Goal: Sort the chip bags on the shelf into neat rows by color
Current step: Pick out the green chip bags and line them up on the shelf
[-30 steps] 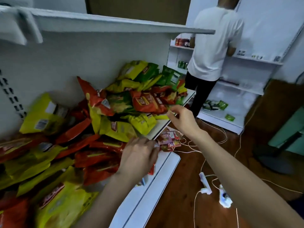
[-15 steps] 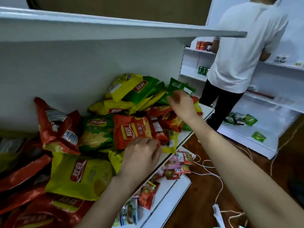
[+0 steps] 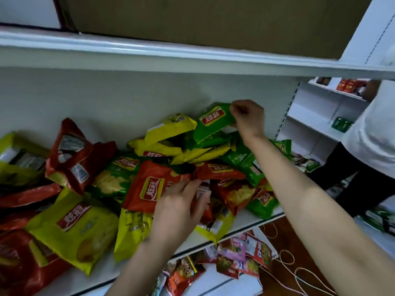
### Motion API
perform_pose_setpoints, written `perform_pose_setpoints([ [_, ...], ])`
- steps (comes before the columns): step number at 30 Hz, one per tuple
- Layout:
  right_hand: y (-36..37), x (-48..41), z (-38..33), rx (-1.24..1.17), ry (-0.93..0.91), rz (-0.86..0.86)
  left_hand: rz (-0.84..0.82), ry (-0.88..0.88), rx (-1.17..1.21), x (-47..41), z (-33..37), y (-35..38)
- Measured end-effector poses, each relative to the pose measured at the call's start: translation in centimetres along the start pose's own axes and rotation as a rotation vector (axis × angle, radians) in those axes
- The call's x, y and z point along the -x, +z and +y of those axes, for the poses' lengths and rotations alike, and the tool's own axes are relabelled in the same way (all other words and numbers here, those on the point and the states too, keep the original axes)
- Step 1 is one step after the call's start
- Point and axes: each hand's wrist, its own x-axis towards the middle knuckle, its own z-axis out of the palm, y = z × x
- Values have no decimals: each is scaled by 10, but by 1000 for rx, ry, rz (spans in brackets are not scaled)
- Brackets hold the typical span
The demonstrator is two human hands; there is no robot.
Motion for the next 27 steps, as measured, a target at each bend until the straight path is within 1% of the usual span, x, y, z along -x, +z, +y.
perform_pose_setpoints([
  [1,-11,-1,-3,-75,20,25,14,-54,63,0,4,0],
  [3,-35,7,-6,-189,52,33,59,-218,272,-3,12,-4],
  [6,-65,47,-5,-220,33,21,76,-530,746,-9,21,-4],
  [8,-73,83,5,-195,41,-53,66,-670,1036,-14,27,0],
  [9,-74,101,10,-183,62,-117,63,-694,1107,-16,31,3],
  [10,-74,117,12,-193,89,-191,74,-694,1116,-16,36,4],
  [12,-74,136,14,-194,112,-322,152,-717,1084,-14,35,9],
  [14,-75,133,13,-120,114,-429,238,-772,1063,-5,28,11],
  [16,-71,117,13,-95,139,-445,268,-807,1052,2,22,6],
  [17,-67,104,14,-71,138,-401,278,-815,1044,5,20,3],
  [19,-53,73,21,118,30,-285,301,-793,1002,9,20,-5],
  [21,-36,41,25,341,-70,-264,311,-776,954,11,17,-10],
  [22,-27,26,26,432,-75,-298,311,-777,941,12,16,-13],
  [25,0,-6,37,676,15,-462,334,-819,939,10,18,-18],
  [27,12,-18,45,774,13,-537,371,-816,916,8,20,-19],
])
